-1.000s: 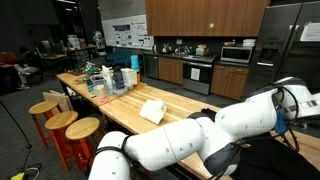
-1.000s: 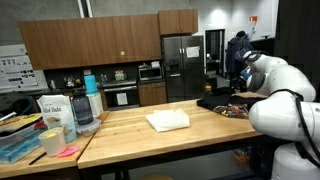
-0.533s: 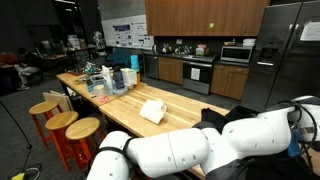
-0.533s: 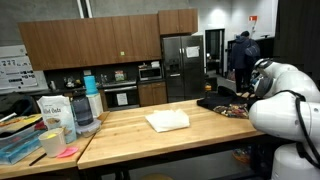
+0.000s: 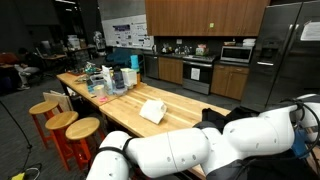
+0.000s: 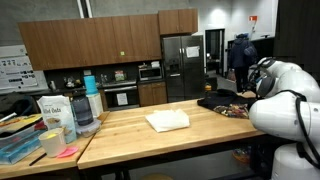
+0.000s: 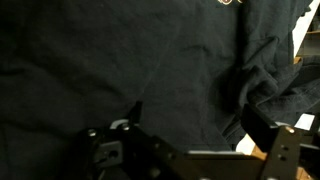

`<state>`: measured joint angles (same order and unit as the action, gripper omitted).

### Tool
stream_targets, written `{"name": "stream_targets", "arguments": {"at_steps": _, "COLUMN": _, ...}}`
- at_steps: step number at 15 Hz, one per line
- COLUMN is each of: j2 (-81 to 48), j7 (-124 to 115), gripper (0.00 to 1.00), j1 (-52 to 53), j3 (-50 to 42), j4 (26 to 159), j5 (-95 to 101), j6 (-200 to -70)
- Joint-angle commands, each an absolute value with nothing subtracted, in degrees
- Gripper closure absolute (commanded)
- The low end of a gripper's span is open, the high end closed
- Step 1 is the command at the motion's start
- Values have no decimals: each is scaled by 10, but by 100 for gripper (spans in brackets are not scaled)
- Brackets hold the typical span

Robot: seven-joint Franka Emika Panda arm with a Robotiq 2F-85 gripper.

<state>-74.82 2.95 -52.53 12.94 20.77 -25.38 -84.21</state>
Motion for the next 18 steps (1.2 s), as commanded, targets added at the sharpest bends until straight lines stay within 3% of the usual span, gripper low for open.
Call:
{"name": "stream_targets", "arguments": {"at_steps": 1, "j2": -731, "j7": 23, "gripper": 0, "j1": -518, "j3": 116, "j4": 207, "j5": -229, "j6": -848}}
{"name": "stream_targets", "arguments": {"at_steps": 9, "j2": -700, "j7": -39, "gripper": 0, "j1": -455, "j3": 62, "j4": 210, "j5": -152, "j6": -833}}
{"name": "stream_targets", "arguments": {"at_steps": 18, "j2": -665, "j7": -197, "gripper": 0, "j1": -269, "j3": -25, "j4": 234, "j5": -49, "j6": -712}}
